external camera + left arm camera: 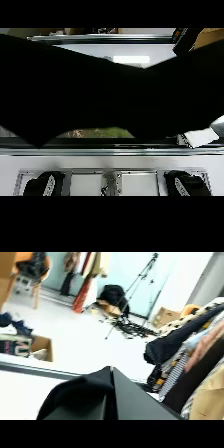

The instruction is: Fold the clothes and pants, and hang the long-sleeved shirts on hangers.

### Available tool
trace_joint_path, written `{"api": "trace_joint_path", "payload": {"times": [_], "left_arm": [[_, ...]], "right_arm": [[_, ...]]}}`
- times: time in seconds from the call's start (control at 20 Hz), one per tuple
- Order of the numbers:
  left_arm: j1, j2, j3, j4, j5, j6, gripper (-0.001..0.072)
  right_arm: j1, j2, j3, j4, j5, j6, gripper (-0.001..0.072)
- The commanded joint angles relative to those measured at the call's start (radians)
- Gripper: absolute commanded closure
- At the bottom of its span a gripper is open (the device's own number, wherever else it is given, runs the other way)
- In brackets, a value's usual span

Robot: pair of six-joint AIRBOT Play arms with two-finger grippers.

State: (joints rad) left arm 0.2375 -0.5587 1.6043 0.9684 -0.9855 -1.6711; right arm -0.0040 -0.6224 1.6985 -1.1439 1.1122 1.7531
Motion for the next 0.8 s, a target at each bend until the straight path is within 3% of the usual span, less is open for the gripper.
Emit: {"api": "trace_joint_path", "payload": {"times": [0.0, 0.15, 0.4, 0.55, 0.75], "left_arm": [[-0.043, -0.096, 0.088, 0.02, -0.07, 0.0, 0.0701], [-0.069, -0.224, 0.013, 0.095, -0.166, -0.002, 0.0701], [-0.061, -0.515, -0.22, 0.164, -0.077, -0.001, 0.0701], [-0.067, -0.735, -0.264, 0.155, 0.003, 0.013, 0.0701], [-0.089, -1.019, -0.134, 0.155, 0.049, 0.056, 0.0701]], "right_arm": [[0.0, 0.013, 0.015, -0.003, 0.04, 0.092, 0.0701], [0.0, -0.122, -0.009, -0.004, 0.148, 0.106, 0.0701], [0.003, -0.539, -0.096, -0.003, 0.233, 0.023, 0.0701], [0.008, -0.828, -0.092, 0.011, 0.177, 0.003, 0.0701], [0.008, -1.083, -0.058, 0.077, 0.001, -0.004, 0.0702]]}}
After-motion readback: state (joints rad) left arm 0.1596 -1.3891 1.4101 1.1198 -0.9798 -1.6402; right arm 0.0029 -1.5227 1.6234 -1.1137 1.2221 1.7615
